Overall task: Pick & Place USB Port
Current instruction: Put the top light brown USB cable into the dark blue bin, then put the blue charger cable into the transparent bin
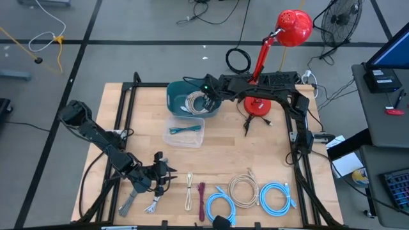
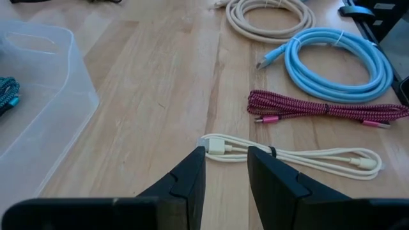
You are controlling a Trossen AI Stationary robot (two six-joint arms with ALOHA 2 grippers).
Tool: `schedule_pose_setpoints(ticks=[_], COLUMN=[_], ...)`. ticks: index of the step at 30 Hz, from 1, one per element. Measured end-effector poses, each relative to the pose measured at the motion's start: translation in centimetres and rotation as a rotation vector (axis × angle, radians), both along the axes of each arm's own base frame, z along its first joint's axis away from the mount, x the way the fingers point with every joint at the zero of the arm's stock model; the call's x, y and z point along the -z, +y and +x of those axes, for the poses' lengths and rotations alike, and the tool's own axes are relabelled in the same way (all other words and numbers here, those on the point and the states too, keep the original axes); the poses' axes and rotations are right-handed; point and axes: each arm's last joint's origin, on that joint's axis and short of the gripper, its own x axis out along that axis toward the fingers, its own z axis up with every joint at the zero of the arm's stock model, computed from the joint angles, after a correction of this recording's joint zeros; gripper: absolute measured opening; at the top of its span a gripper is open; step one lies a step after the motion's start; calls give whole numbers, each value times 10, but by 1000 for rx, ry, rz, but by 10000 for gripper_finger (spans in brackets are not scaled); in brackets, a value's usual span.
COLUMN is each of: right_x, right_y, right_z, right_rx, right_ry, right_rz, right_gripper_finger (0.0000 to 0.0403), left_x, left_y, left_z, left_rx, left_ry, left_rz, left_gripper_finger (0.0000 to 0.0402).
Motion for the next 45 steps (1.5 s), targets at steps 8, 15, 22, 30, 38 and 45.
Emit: schedule_pose_setpoints(ticks=[8, 15, 22, 30, 38, 45], right_x=[15, 26, 38, 64, 57, 36], right_y=[-2, -4, -4, -7, -7, 1], right_z=[3, 5, 8, 13, 18, 17], right_rx=[12, 16, 12, 0, -24, -45], right_ry=[21, 50, 63, 116, 67, 21], right_rz=[48, 62, 94, 141, 108, 84], right_gripper_finger=[0, 0, 0, 0, 0, 0], left_x=[0, 0, 0, 0, 0, 0], left_y=[0, 0, 0, 0, 0, 0], left_z=[0, 0, 0, 0, 0, 0], left_rx=[0, 0, 1, 2, 3, 3], left_ry=[-4, -3, -2, -2, 3, 4], left_rz=[-3, -3, -2, -3, 2, 2], left_gripper_finger=[120, 120, 120, 120, 120, 120])
